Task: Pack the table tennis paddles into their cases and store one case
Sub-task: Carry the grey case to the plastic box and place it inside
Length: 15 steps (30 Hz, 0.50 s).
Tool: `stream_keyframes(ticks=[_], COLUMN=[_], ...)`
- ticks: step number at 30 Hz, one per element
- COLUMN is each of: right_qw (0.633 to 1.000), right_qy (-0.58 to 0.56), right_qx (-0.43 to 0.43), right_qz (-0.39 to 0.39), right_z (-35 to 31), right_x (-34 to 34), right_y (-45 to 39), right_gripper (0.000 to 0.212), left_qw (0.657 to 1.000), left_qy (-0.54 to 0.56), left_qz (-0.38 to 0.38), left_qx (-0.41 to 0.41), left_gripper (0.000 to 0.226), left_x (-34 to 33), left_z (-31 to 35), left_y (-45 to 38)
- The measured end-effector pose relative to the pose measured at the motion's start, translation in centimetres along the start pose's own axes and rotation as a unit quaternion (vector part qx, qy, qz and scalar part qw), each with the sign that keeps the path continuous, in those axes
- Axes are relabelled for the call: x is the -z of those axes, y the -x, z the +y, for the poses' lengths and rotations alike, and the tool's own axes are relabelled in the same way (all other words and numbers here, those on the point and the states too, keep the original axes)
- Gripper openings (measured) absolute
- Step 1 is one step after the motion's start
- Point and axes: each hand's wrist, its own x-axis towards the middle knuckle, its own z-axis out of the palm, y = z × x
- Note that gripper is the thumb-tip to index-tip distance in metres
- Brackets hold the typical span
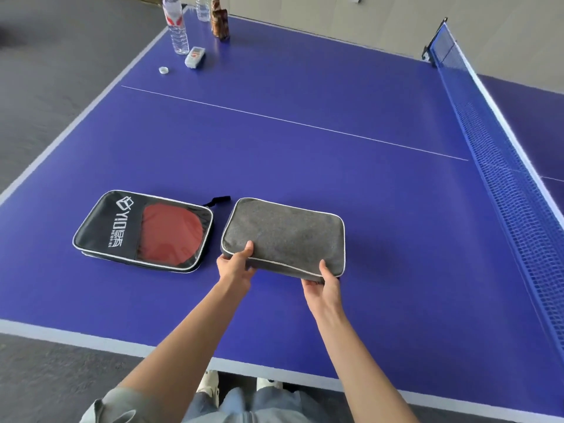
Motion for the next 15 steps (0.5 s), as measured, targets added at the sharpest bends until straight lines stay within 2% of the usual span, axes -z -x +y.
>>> stream_keyframes(ticks=[7, 11, 15], right_qw=[0.996, 0.994, 0.994], right_qy=[0.035, 0.034, 0.018], right_qx=[-0.008, -0.018, -0.025], right_qz=[-0.084, -0.105, -0.109], right_z=[3.7, 9.1, 15.3], right_x=[-6.2, -9.8, -12.7], right_y=[0.2, 0.2, 0.7], right_gripper=[0.016, 0.016, 0.019], left_qw=[0.995, 0.993, 0.995], left_qy=[0.044, 0.084, 0.053], left_qz=[-0.018, -0.017, -0.017], left_qx=[-0.083, -0.079, -0.088], left_gripper=[0.045, 0.040, 0.038], left_x=[2.0, 5.2, 9.3], left_z=[6.9, 12.1, 17.2], left_y=[-0.5, -2.3, -4.3])
